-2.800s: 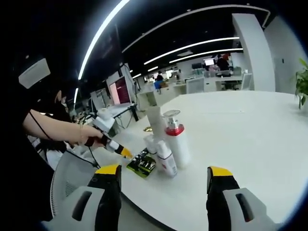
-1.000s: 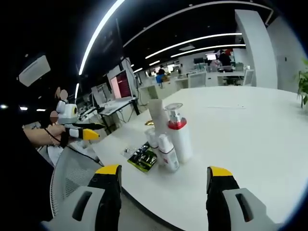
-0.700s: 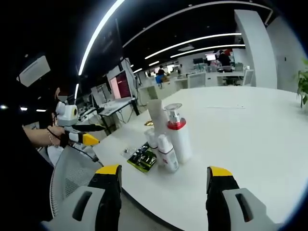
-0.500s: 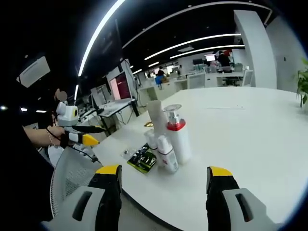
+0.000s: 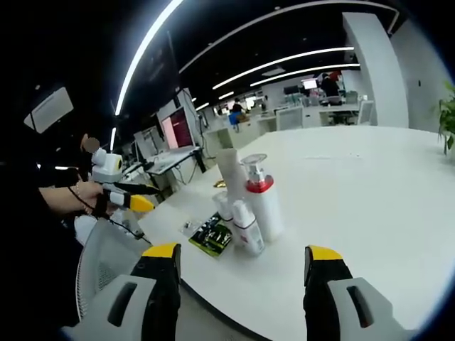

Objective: Arrange the skincare products in the storage area until every visible bottle or jar stands upright without overlapping.

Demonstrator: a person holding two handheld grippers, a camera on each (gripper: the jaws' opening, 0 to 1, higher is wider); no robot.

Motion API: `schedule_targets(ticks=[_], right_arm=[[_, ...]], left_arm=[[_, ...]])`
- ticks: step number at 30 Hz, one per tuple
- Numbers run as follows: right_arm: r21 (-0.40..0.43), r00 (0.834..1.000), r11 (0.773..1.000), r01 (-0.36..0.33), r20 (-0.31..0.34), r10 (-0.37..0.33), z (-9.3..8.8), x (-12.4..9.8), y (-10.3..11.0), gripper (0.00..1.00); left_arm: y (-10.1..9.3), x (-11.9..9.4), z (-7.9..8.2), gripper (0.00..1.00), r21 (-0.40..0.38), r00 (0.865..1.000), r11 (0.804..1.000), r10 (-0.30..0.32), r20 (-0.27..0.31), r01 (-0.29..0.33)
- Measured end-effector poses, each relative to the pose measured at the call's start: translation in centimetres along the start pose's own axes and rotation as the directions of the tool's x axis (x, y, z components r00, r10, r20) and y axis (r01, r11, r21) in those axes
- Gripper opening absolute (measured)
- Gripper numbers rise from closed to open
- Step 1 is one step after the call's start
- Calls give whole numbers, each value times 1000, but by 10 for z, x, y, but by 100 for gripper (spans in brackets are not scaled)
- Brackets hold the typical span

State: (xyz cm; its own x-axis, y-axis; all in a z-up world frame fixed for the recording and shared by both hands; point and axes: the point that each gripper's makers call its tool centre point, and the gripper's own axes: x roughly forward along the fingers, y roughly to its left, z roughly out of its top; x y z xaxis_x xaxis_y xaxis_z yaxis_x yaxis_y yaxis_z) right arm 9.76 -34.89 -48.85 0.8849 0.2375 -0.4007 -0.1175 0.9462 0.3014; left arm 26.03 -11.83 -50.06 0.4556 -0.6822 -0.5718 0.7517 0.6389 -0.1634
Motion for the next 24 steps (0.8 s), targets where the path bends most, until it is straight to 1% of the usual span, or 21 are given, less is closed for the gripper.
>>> schedule_targets(ticks=[7,9,12,14,18,20,22,24], right_arm=[[16,1000,1000,14,6,-14,2,0,-4,72],[25,1000,1000,17,8,-18,2,1,-6,72],[32,1000,999,19,0,-19,1,1,-8,72],[35,1000,999,19,-6,-19,0,1,-8,72],[41,1000,999,22,-15,-21,-2,2,-8,72],[41,1000,999,18,-23,-17,-3,2,-8,71],[37,999,999,15,-33,-14,-5,3,-6,71],[39,999,999,16,-41,-14,-6,4,-6,71]], left_arm=[[13,16,-3,98,-3,998,1000,8,-67,-8],[14,22,-1,99,12,997,1000,-4,-74,5],[26,32,-2,99,7,996,1000,-5,-88,6],[23,35,-2,99,7,996,1000,-4,-94,4],[31,44,-3,98,14,993,1000,-3,-119,4],[38,49,-4,96,1,991,1000,2,-137,-2],[49,55,-7,95,-34,987,999,5,-161,-11],[50,57,-10,93,-44,979,999,12,-204,-22]])
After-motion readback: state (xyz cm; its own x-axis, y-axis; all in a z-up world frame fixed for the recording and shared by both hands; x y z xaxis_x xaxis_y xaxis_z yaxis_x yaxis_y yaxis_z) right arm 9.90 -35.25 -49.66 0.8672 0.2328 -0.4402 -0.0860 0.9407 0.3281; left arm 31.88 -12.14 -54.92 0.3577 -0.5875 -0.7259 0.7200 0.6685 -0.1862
